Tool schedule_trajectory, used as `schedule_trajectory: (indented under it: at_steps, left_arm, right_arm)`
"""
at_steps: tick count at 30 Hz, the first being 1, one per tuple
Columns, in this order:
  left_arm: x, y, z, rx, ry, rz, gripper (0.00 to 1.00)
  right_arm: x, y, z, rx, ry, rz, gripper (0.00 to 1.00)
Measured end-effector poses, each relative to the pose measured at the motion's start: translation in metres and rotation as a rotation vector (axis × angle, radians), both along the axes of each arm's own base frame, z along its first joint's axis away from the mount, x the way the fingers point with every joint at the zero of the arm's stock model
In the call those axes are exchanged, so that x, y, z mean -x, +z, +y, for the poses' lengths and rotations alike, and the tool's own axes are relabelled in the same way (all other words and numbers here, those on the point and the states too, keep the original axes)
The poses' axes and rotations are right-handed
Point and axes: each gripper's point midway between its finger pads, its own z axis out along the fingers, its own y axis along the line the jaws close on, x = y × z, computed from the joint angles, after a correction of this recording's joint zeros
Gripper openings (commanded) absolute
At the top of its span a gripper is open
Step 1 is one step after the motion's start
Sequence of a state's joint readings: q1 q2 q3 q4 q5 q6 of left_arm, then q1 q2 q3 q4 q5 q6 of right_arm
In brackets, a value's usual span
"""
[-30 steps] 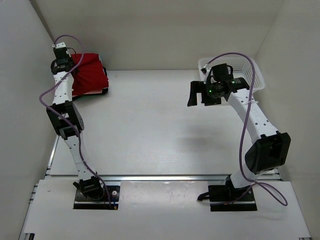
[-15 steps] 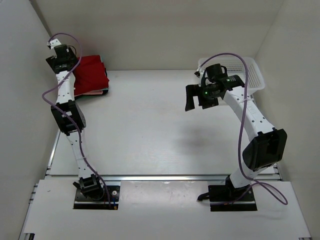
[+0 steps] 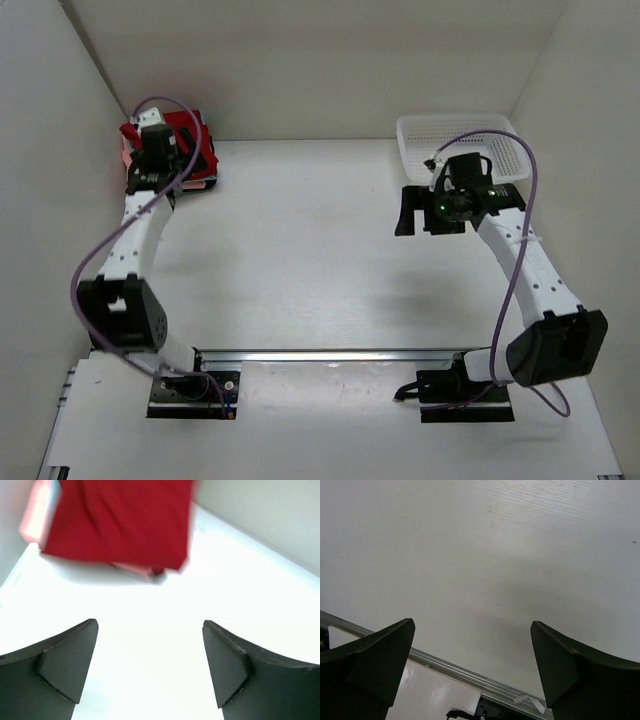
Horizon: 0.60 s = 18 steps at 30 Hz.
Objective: Fold and stack the t-shirts
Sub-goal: Put the neatly folded tshirt into the corner of the board with the left arm
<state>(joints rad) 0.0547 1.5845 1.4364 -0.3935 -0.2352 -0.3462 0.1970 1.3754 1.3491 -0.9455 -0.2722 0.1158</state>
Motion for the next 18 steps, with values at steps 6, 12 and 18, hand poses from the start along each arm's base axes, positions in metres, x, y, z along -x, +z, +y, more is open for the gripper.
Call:
schedule_trajectory:
  at_steps: [6, 12, 18]
  left_arm:
    - [0.084, -0.004, -0.092, 0.085, -0.226, 0.022, 0.99]
    - [0.173, -0.051, -0.084, 0.208, -0.205, 0.152, 0.99]
    - [0.223, -0.035, -0.103, 0.290, -0.295, 0.089, 0.98]
  right_arm:
    - [0.029, 0.002, -0.016, -0.024, -0.049, -0.051, 0.99]
    - [0.059, -0.018, -0.014, -0.057, -0.053, -0.004, 0.99]
    - [0.095, -0.035, 0.008, -0.116, -0.013, 0.031, 0.99]
